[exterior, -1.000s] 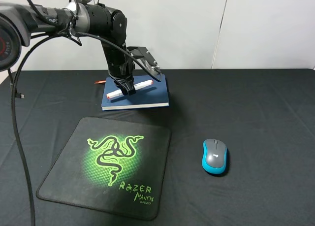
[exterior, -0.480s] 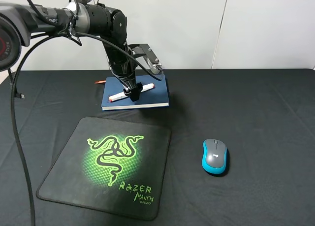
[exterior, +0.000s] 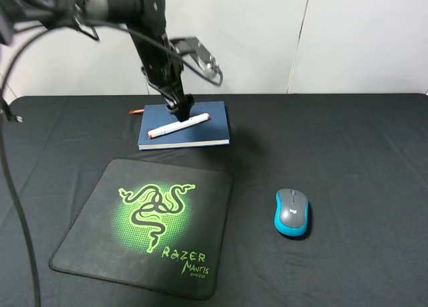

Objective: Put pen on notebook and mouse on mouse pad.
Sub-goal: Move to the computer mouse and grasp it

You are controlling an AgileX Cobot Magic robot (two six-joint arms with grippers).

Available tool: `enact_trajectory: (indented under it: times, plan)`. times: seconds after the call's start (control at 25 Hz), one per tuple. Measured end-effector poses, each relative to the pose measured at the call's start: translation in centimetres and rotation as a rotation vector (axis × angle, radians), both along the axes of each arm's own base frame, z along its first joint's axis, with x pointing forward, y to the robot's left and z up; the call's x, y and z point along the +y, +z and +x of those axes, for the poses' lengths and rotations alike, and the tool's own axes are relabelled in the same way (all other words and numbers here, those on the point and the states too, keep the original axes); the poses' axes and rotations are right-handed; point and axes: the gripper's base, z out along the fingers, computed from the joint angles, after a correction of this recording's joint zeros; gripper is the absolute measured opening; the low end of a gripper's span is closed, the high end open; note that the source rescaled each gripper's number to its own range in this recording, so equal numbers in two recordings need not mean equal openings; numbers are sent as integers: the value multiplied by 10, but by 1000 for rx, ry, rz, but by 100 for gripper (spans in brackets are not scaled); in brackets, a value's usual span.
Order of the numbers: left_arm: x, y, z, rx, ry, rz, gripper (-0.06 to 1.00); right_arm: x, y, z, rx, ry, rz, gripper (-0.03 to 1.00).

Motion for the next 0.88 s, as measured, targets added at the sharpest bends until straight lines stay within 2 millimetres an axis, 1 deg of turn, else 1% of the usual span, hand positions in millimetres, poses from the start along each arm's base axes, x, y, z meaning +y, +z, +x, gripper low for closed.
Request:
enact_trajectory:
  times: [0.16,0.32,0.48,0.68,0.88]
  plan:
    - [8,36,-16,39,76,1,100,0,0,0,0,0,0,100]
    - [18,64,-34,99,117,27,100,0,0,0,0,0,0,100]
    - [23,91,-45,59,193,-26,100,0,0,0,-1,0,0,100]
    - [35,119,-69,37,240,-71,100,0,0,0,-1,0,0,100]
    - [55,137,-105,24,240,-60,100,0,0,0,-1,0,0,100]
